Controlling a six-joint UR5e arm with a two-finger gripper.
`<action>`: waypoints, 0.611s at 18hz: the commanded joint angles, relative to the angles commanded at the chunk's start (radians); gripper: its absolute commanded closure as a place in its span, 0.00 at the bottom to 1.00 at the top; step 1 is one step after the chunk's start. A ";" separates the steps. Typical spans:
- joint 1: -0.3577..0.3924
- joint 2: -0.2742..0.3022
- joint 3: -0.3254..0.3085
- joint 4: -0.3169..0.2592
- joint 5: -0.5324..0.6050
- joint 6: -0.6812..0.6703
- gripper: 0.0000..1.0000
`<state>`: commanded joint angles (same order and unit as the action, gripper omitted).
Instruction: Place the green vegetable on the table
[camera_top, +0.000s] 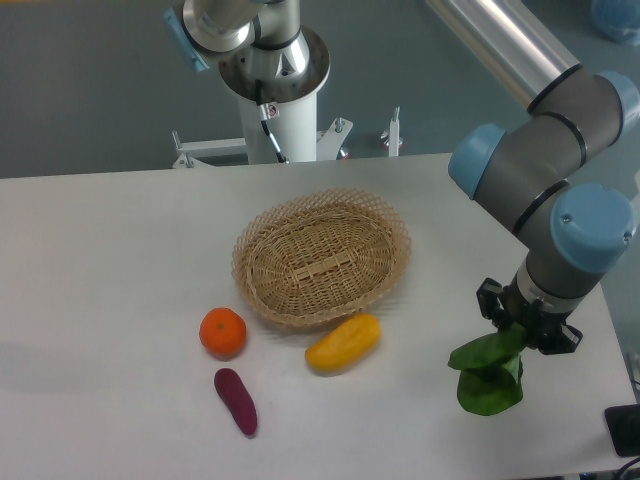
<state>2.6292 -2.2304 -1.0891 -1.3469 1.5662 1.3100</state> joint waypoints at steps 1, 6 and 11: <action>0.000 0.000 0.000 0.000 0.000 0.000 0.72; 0.000 0.000 0.000 0.000 0.000 0.003 0.69; 0.000 -0.002 0.002 0.000 0.002 0.002 0.69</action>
<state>2.6292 -2.2319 -1.0876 -1.3468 1.5677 1.3116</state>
